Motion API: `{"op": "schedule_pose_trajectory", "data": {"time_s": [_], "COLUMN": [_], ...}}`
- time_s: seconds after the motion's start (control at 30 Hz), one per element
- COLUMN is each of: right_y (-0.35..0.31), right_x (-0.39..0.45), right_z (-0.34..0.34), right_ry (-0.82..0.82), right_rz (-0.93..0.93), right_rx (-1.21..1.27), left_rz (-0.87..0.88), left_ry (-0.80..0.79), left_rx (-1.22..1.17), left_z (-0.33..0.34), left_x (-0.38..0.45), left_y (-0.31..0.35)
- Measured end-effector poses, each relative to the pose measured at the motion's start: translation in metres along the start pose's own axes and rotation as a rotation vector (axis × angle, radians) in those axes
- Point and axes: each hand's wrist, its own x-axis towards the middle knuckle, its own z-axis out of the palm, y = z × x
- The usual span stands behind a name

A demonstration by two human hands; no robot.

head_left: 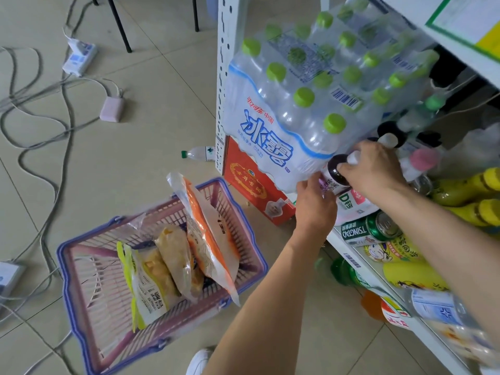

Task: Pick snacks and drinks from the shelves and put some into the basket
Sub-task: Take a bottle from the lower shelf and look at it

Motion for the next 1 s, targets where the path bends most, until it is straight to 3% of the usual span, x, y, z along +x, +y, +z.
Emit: {"op": "schedule_pose_trajectory", "data": {"time_s": [0.13, 0.43, 0.8, 1.0], "right_y": [-0.003, 0.005, -0.013, -0.014], "right_x": [0.002, -0.036, -0.091, -0.112], "right_z": [0.006, 0.001, -0.065, -0.09], "right_ry": [-0.005, -0.028, -0.222, -0.285], "right_rz": [0.018, -0.017, -0.176, -0.218], "right_rx": [-0.003, 0.235, 0.429, 0.522], "left_rz": [0.006, -0.03, 0.094, -0.102], "left_ry": [0.036, 0.028, -0.158, -0.399], "left_rx": [-0.023, -0.072, 0.444, 0.119], "left_z": [-0.004, -0.022, -0.098, -0.128], "left_x": [-0.002, -0.023, -0.071, -0.11], "left_y": [-0.005, -0.023, -0.009, 0.006]}}
